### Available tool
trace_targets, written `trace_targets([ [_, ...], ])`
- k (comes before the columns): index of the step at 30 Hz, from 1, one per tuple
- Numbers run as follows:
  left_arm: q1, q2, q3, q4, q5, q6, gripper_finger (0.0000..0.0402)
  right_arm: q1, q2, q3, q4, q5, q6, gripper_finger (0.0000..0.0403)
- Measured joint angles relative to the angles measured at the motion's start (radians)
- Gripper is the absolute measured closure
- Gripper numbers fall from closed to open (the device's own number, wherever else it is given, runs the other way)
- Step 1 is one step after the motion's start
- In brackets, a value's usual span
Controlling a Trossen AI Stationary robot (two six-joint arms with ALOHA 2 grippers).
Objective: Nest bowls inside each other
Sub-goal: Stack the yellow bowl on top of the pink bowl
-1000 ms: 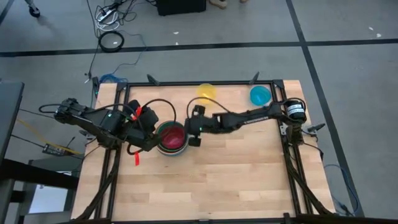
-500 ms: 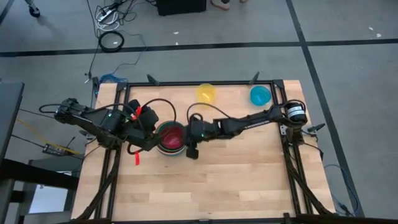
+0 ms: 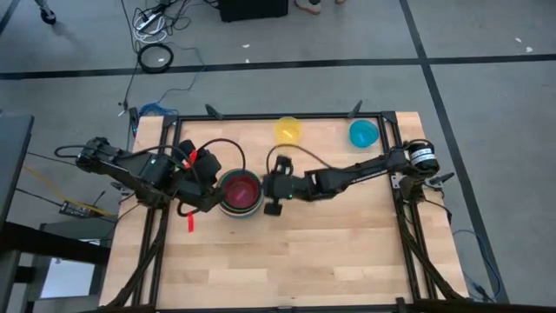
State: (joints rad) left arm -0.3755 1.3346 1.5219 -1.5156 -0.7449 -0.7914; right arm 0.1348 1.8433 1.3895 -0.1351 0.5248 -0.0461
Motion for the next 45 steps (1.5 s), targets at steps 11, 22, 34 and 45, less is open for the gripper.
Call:
trace_targets([
  [11,-0.007,0.000,0.000,0.002,-0.004,-0.003,0.0320,-0.398,0.026,-0.004,-0.170,-0.323,0.159,0.0309],
  [22,-0.006,0.000,0.000,0.002,-0.015,-0.003,0.0320,-0.617,0.035,-0.002,-0.234,-0.630,0.267,0.0311],
  [34,-0.005,0.000,0.000,0.005,-0.045,-0.006,0.0320,-0.643,0.056,-0.001,-0.277,-0.708,0.199,0.0284],
  [45,-0.005,0.000,0.000,0.007,-0.050,-0.008,0.0320,-0.593,0.099,0.000,-0.208,-0.547,0.027,0.0246],
])
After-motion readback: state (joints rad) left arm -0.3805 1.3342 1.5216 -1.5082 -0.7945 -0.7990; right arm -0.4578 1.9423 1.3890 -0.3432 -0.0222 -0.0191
